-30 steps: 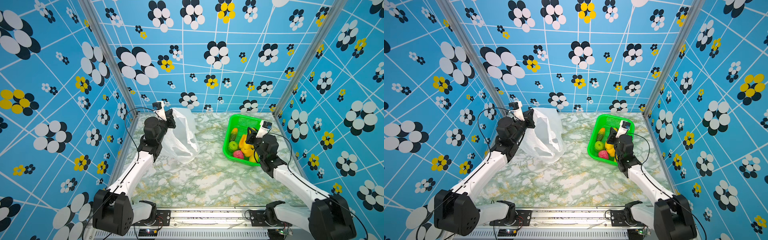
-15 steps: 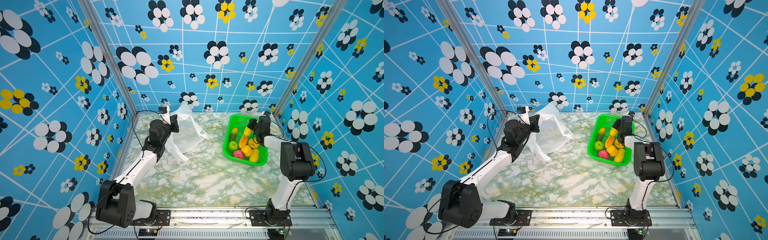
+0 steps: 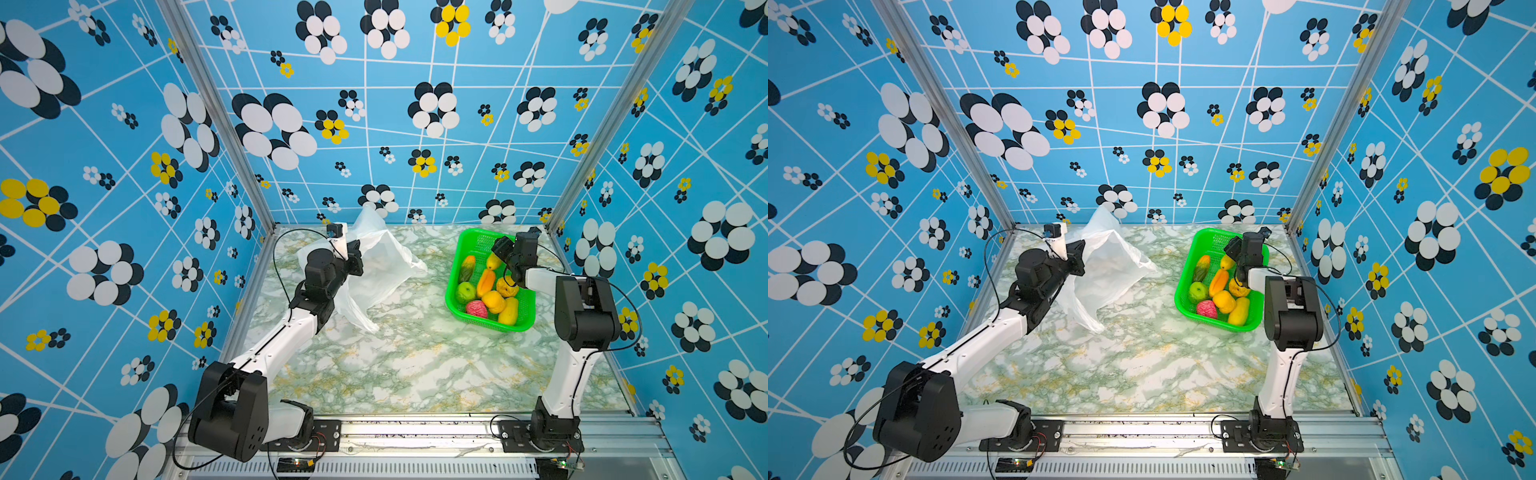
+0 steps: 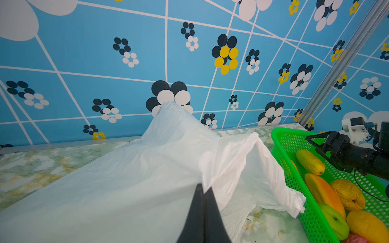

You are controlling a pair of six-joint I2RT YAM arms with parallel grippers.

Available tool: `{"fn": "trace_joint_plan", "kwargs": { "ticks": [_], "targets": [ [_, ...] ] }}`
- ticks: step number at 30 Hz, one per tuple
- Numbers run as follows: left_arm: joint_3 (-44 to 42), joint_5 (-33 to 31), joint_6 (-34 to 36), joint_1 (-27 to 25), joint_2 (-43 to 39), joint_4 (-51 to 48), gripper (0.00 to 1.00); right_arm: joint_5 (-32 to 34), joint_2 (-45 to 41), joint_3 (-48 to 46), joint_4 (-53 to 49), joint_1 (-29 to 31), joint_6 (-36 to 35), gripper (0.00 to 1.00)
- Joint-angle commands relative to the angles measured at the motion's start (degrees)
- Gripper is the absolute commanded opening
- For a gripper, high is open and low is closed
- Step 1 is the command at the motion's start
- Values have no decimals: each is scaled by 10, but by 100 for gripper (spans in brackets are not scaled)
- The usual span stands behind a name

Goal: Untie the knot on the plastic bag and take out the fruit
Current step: 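Lower the yellow fruit into the green basket with the right gripper, then open the right gripper over the basket while the left gripper releases the bag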

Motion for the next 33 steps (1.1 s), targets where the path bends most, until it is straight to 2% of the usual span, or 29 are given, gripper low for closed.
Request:
{"fn": "trace_joint_plan", "kwargs": {
  "ticks": [1,2,5,10,12,14,17,19,22,25,27,29,31,33],
  "targets": [
    [-17,-7,11,-16,-24,-6,0,-6,-19,-5,-22,1,-6,90],
    [-20,-9,12,-21,-26,-13,1,-9,-29,-14,-23,1,-7,98],
    [-33,2,20,-29,-39,-26,16,-15,-82,-50,-20,1,-12,99],
    [-55,-22,6,-35,-109,-56,60,-21,-231,-104,-90,1,-45,99],
    [-61,-28,-13,-37,-162,-97,75,-27,-305,-129,-141,1,-58,99],
    [-84,-40,-30,-36,-223,-118,85,-24,-382,-163,-174,1,-68,99],
    [-120,-99,-66,-34,-331,-169,97,7,-504,-229,-212,1,-81,99],
    [-136,-153,-71,-31,-405,-230,100,53,-586,-264,-253,1,-87,99],
    [-162,-297,-86,-25,-535,-326,99,137,-683,-304,-336,0,-83,99],
    [-227,-481,-123,-18,-647,-378,99,193,-716,-322,-394,-4,-98,99],
    [-284,-565,-134,-10,-721,-399,99,235,-701,-332,-409,-13,-119,99],
    [-320,-588,-127,-1,-748,-405,99,264,-662,-338,-422,-38,-112,99],
    [-329,-579,-137,6,-715,-406,99,257,-617,-341,-422,-73,-95,99],
    [-339,-562,-112,11,-668,-354,99,255,-569,-346,-397,-92,-92,99]
  ]
}}
